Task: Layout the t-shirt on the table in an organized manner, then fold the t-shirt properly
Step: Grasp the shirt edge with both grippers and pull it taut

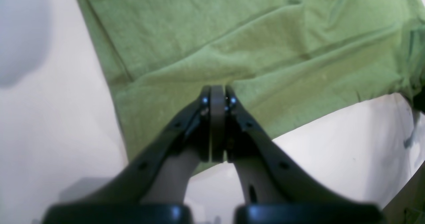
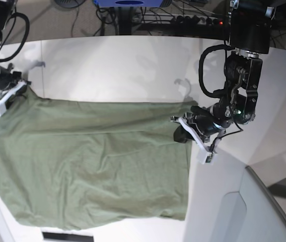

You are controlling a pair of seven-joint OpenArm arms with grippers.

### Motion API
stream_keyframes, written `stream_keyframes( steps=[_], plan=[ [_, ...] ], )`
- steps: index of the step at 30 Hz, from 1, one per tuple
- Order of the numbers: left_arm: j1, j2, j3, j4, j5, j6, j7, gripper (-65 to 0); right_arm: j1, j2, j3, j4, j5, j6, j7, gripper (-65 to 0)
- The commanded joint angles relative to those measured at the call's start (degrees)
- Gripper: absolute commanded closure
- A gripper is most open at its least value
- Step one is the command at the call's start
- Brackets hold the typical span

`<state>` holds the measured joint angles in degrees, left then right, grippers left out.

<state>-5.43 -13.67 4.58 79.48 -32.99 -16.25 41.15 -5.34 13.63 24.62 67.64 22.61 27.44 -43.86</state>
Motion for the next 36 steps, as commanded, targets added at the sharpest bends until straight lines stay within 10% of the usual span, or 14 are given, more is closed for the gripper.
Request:
stream_keyframes(
  steps=[1,15,22,36],
  plan=[
    [-0.9,-0.4,-0.2,0.9,-0.6,-0.1,-1.1,0.0,0.3,0.7,0.1,1.0,-0.5,-0.3,-1.5,-1.2],
    [1.0,1.4,5.6,-3.1,-0.6,-0.1,-7.4,0.0,-1.9,-1.1,0.2,21.3,-0.5,-2.7,-9.9,-1.2],
    [1.3,1.1,10.9,-14.7,-0.6,0.0,-21.5,0.0,1.6,-1.5,-0.1,13.4,-0.5,-2.6,-7.9,-1.2],
    [3.2,-3.6,11.0,-17.6,-0.7,0.0,-21.8,0.0,-1.5,-0.7,-0.1,1.7,-0.5,-2.6,-1.0,-1.2]
  ],
)
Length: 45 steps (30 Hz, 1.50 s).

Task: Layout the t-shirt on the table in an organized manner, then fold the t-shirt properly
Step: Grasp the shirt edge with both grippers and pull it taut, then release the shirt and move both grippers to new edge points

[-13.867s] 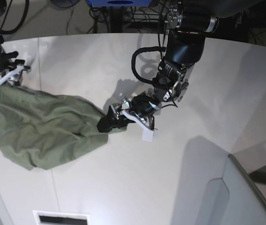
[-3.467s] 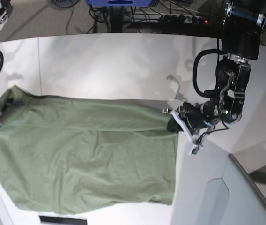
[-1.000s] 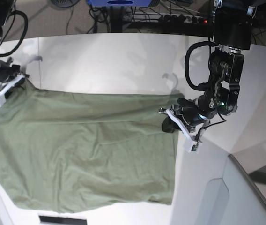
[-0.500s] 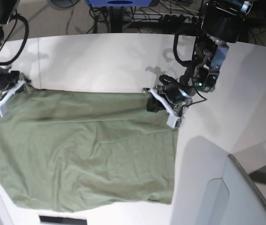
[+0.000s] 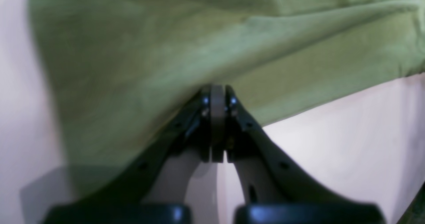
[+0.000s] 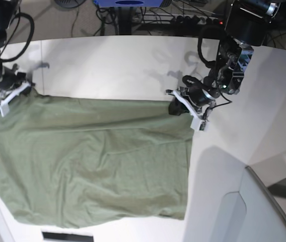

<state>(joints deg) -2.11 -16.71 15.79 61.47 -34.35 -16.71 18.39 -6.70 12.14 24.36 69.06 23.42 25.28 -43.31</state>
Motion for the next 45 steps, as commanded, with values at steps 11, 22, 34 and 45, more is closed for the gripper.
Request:
stream_keyframes(
  steps=[11,22,34,45],
  plan=[
    [0.2,-0.8,-0.5,13.3,0.2,0.7,1.0,0.0,-2.5,0.6,0.1,6.2,-1.3,-0.4,-5.0,-1.2],
    [-5.2,3.0,0.3,-1.4,0.7,0.7,0.7,0.0,-3.5,0.6,0.1,6.7,-1.3,-0.4,-6.1,-1.2],
    [1.9,-5.9,-0.4,-1.0,0.6,0.7,0.6,0.0,-10.1,-2.6,-3.4,16.1,-1.3,-0.4,-10.6,-1.2],
    [5.4,-4.9,-13.1,15.6,0.6,0.7,5.8,0.0,-11.5,-2.4,-1.3,33.1,-1.3,-0.4,-14.8,-1.4]
  ],
)
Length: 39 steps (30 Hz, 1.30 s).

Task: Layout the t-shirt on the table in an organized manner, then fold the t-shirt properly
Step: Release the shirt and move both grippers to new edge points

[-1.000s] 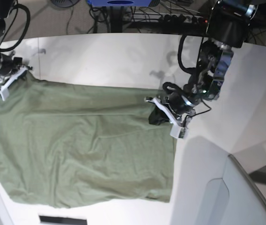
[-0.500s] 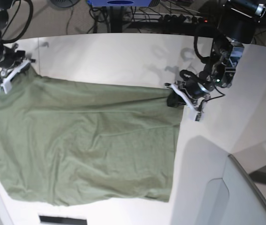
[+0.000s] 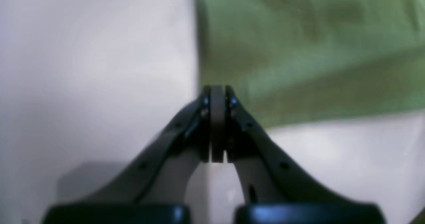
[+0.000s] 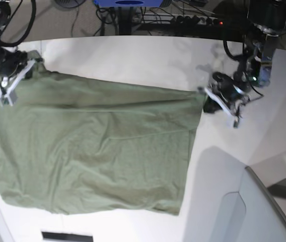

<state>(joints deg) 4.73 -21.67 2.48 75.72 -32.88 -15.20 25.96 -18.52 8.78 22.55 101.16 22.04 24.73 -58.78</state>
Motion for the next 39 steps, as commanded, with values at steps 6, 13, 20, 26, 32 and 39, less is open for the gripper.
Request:
stream_keyframes(
  steps=[6,13,20,26,32,39],
  plan=[
    [-8.6,5.3,-0.8,-1.0,-0.7,-0.8,2.0,0.0,8.5,0.9,16.6,0.9,0.2,0.3,0.5,-7.4],
    [-12.7,11.2,-0.7,-12.1,11.7,-0.8,-0.2,0.0,18.6,6.2,30.1,-24.8,0.5,11.4,0.0,-45.2],
    [-10.5,13.5,-1.4,-17.0,24.7,-0.8,-6.7,0.0,20.7,7.3,34.2,-39.1,0.3,15.3,3.9,-45.3],
    [-10.4,9.4,-1.4,-21.0,24.7,-0.8,-6.7,0.0,20.8,7.3,34.2,-41.6,0.2,15.3,5.1,-33.9],
    [-8.2,5.7,-1.5,-21.1,24.6,-0.8,-6.8,0.0,20.7,7.6,34.0,-41.2,-0.2,15.3,3.1,-1.1],
    [-4.0,4.7,-7.7,-17.4,24.8,-0.8,-6.8,0.0,20.6,5.2,33.4,-31.6,-6.7,15.3,0.9,-3.6]
  ],
)
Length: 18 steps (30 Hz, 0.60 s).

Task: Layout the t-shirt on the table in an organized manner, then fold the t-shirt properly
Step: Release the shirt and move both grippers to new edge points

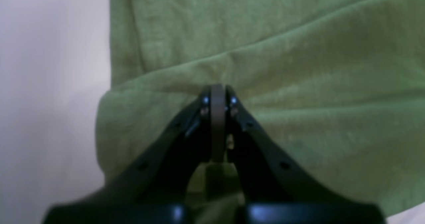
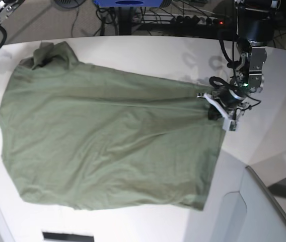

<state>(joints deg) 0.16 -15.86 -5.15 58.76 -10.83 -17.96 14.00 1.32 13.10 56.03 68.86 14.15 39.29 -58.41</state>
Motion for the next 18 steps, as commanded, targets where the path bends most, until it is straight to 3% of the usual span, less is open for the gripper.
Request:
stream_keyframes(
  steps=[1,7,18],
  plan=[
    [0.9,-1.0,-2.0,0.7,2.7,1.9,5.2,0.0,0.4,0.4,-2.2,3.4,0.6,0.7,0.4,-3.6],
    [0.9,-0.7,-5.3,9.8,2.7,1.9,5.7,0.0,-1.1,-1.9,-17.0,9.2,0.7,0.7,0.5,-3.6],
    [-7.5,4.5,-4.4,2.4,3.2,1.9,5.5,0.0,1.0,-5.2,-25.4,8.8,0.6,0.7,-2.1,-3.5]
  ],
)
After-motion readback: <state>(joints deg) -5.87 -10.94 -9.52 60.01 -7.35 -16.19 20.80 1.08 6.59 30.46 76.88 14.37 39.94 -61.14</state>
